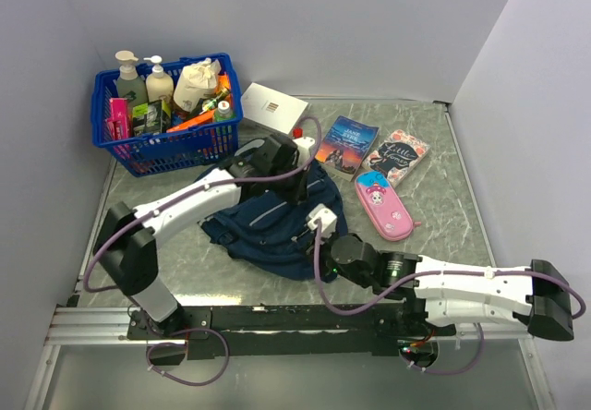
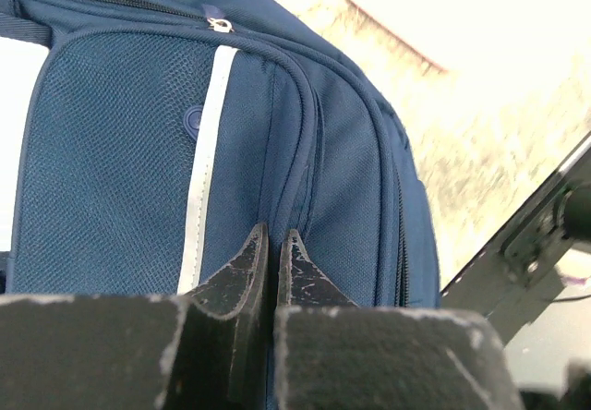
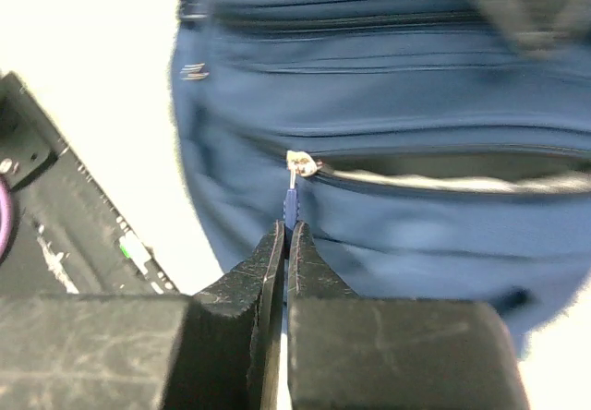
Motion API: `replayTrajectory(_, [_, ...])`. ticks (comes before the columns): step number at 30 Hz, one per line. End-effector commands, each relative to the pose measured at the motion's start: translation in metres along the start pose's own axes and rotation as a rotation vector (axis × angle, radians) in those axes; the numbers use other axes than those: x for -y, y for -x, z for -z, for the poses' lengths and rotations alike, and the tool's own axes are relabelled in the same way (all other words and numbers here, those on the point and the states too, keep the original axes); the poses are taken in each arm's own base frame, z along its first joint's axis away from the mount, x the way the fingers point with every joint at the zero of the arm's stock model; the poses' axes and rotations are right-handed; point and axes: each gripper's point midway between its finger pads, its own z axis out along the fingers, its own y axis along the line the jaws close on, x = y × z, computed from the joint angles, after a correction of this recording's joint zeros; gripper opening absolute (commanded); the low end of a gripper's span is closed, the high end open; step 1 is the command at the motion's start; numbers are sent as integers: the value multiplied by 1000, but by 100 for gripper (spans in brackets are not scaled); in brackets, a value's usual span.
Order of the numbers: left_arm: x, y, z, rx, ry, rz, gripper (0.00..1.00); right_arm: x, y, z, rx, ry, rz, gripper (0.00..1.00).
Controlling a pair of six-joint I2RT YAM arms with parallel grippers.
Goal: Pack the student bag
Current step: Unzip the student bag at the center of the board.
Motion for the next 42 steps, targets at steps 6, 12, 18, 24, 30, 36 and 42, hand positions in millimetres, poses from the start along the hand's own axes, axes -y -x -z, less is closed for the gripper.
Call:
replayTrajectory(6, [-23,62,-5,119,87,84,1,-71,29,-7,-6,247,102,0])
replayTrajectory(12, [-17,88,-2,166,39,99,1,-88,31,-27,-31,289,174,0])
replayTrajectory(18, [-11,87,5,157,-1,81,1,-96,46,-52,-21,283,206,0])
replayTrajectory(24, [-25,61,13,127,7,30,1,-72,60,-39,36,233,89,30])
replayTrajectory(30, [-39,44,21,103,39,-67,1,-19,78,-5,132,103,-63,83])
replayTrajectory(36, [-44,32,33,96,16,-136,1,127,80,32,231,-306,-353,86])
replayTrajectory(42, [-54,2,30,56,31,-153,1,249,23,72,142,-759,-687,89])
